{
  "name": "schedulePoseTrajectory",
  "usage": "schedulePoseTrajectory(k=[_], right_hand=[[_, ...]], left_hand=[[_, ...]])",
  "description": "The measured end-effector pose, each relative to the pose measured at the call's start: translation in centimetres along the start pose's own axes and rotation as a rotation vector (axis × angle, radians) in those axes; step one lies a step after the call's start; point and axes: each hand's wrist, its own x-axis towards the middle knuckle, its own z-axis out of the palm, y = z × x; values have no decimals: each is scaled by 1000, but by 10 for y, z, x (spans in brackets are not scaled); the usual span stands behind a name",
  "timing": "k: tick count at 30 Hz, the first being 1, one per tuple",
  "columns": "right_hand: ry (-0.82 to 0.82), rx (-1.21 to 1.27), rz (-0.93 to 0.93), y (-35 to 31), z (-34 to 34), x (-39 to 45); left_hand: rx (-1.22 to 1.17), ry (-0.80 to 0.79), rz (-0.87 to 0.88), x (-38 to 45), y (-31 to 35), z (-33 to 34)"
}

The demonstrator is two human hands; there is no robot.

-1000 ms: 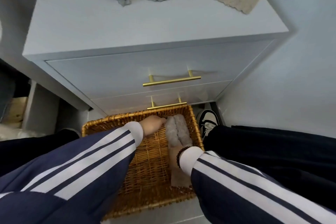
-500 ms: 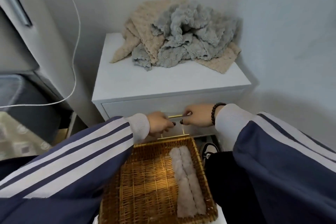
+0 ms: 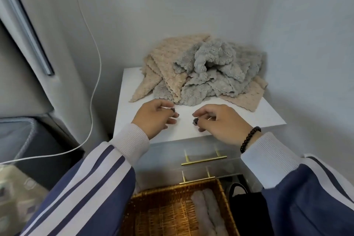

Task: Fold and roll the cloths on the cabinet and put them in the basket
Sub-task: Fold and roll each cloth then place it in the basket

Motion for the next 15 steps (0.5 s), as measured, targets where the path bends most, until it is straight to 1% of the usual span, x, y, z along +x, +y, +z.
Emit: schedulePoseTrajectory(k=[3,5,8,11,13,15], right_hand=[[93,-23,-56,2,3,21],[198,-51,-103,5,0,35],[440,-115,-209,11,-12,54],[685,-210,-312,20,-26,75],[772,-249,-329,27,-35,89],[818,-310,-345,29,-42,101]], left_hand=[[-42,55,10,16,-2,-4],[-77,75,9,21,-1,-6],[-103,77,31,24,0,-4],[-71,60,72,26,-3,-3],[-31,49,87,26,-5,-3],[-4,46,96,26,-6,-6]])
